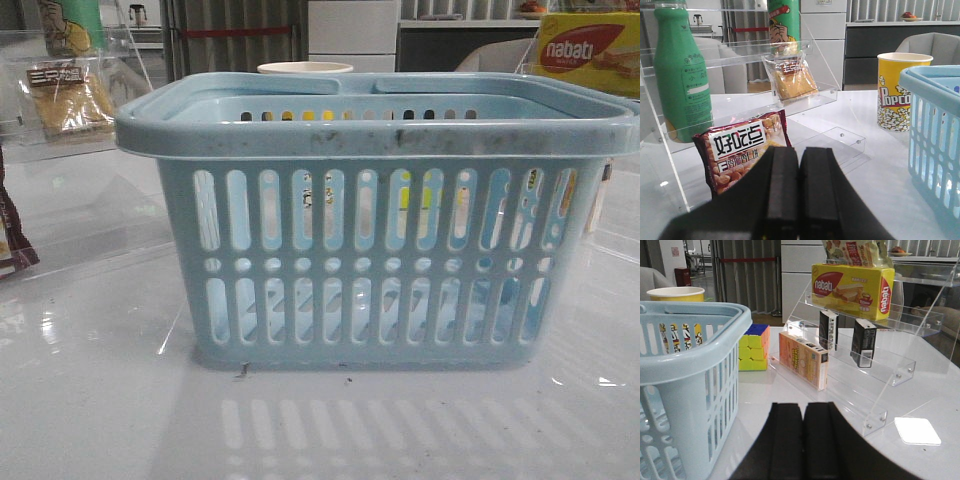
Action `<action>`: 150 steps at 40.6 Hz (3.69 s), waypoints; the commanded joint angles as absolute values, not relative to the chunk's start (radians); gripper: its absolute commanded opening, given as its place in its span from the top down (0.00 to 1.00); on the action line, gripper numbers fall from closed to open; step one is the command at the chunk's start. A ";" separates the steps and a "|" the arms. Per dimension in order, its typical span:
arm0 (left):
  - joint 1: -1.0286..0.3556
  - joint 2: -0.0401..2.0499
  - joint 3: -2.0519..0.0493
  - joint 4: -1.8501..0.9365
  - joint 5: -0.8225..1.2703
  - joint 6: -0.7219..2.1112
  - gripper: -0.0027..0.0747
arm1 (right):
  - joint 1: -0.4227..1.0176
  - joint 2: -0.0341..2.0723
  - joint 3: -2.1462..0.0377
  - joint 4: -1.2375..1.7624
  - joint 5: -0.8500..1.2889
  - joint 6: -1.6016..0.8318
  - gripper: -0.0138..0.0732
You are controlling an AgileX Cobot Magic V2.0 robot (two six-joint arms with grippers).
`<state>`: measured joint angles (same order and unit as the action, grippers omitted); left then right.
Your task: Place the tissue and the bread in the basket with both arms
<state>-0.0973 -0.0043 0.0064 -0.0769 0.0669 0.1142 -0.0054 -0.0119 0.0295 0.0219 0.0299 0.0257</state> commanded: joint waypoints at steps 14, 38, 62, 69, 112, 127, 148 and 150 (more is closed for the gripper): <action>-0.105 -0.022 0.012 -0.086 -0.025 0.110 0.85 | -0.010 -0.030 0.023 0.020 -0.063 0.027 0.78; -0.105 -0.022 0.010 -0.086 -0.047 0.110 0.85 | -0.010 -0.030 0.019 0.020 -0.072 0.027 0.78; -0.105 0.112 -0.511 -0.090 0.115 0.110 0.85 | -0.010 0.127 -0.556 0.036 0.276 0.027 0.78; -0.105 0.257 -0.679 -0.090 0.328 0.110 0.85 | -0.010 0.250 -0.665 0.036 0.404 0.027 0.78; -0.105 0.690 -0.702 -0.090 0.581 0.110 0.40 | -0.010 0.731 -0.666 0.028 0.632 0.027 0.12; -0.105 0.690 -0.702 -0.090 0.584 0.110 0.40 | -0.206 1.006 -0.851 0.018 0.576 0.033 0.14; -0.105 0.690 -0.702 -0.090 0.589 0.110 0.40 | -0.260 1.515 -1.305 0.084 0.576 0.033 0.14; -0.105 0.690 -0.702 -0.090 0.589 0.110 0.40 | -0.260 1.557 -1.336 0.094 0.578 0.033 0.14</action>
